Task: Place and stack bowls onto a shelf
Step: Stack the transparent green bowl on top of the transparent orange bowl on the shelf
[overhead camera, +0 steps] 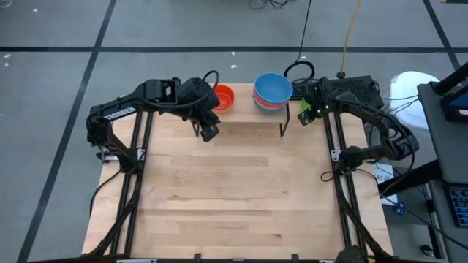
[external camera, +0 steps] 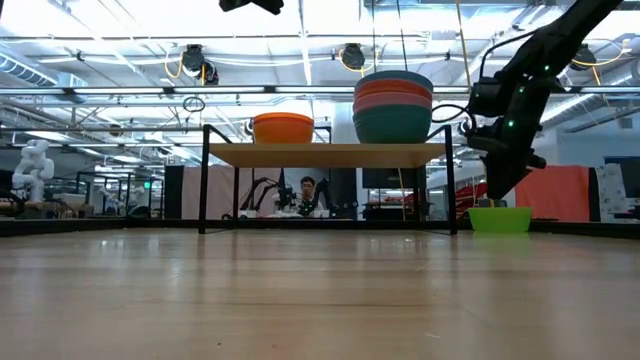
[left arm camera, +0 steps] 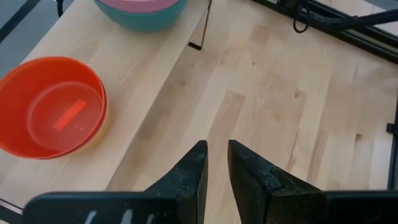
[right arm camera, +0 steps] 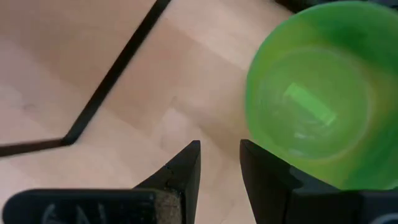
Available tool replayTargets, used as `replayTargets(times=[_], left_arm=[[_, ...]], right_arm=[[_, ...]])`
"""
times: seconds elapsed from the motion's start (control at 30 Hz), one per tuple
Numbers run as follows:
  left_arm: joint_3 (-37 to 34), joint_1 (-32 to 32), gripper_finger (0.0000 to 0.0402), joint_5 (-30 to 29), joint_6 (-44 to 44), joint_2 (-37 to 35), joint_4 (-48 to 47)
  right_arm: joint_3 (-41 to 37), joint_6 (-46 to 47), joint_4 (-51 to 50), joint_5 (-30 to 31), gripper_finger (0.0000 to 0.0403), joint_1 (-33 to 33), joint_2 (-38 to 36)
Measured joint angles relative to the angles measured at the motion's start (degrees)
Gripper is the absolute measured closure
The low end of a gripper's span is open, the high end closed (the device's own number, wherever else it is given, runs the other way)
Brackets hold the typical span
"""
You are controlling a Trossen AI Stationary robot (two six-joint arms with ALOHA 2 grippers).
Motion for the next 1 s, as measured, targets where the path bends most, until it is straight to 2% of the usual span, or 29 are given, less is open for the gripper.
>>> replayTargets(times=[0.13,0.47,0.8,1.0], left_arm=[[0.00,0.00,0.0334,0.00,-0.67,0.00,-0.04],[0.00,0.00,0.0334,0.00,-0.64,0.00,-0.07],[0.00,-0.02,0.0334,0.00,-0.66,0.00,-0.07],[0.00,-0.02,0.0334,0.00,-0.88,0.00,-0.07]], right_arm=[[0.00,0.27,1.75,2.48,0.0298,-0.33,1.24],[0.00,-2.54,5.11,2.47,0.0298,-1.57,1.82],[0.00,-4.41,5.01,0.22,0.0299,-3.02,4.63],[0.00,-4.38,7.31,-0.59,0.0315,-3.02,5.95]])
